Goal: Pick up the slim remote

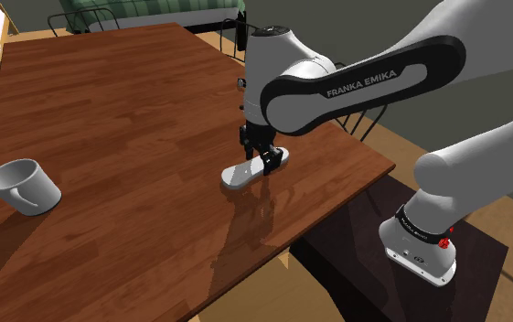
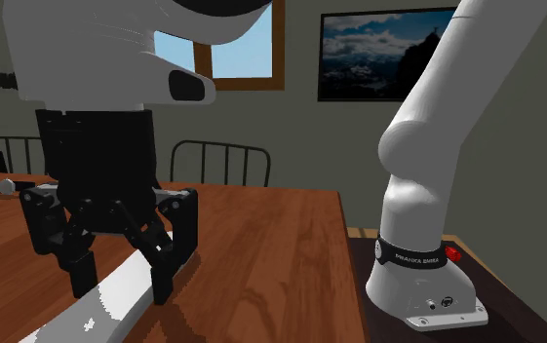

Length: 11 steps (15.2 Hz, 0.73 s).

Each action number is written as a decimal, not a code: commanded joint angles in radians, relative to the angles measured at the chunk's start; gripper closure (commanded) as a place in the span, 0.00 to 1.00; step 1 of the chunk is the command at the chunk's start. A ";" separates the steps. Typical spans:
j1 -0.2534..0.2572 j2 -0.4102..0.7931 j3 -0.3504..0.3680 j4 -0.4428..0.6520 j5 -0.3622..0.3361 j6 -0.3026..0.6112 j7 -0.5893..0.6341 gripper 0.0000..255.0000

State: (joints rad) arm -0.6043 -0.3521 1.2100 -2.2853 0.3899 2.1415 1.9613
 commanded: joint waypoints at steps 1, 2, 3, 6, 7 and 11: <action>0.001 0.000 0.000 -0.001 0.000 0.000 -0.001 1.00; 0.003 -0.002 -0.003 -0.001 0.001 -0.002 -0.002 1.00; 0.011 -0.010 -0.016 0.006 0.004 -0.017 -0.005 1.00; 0.031 -0.032 -0.051 0.030 0.011 -0.063 -0.013 1.00; 0.037 -0.039 -0.061 0.039 0.013 -0.078 -0.015 1.00; 0.054 -0.062 -0.100 0.074 0.016 -0.136 -0.021 1.00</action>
State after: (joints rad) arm -0.5515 -0.4110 1.1152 -2.2233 0.4072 2.0201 1.9381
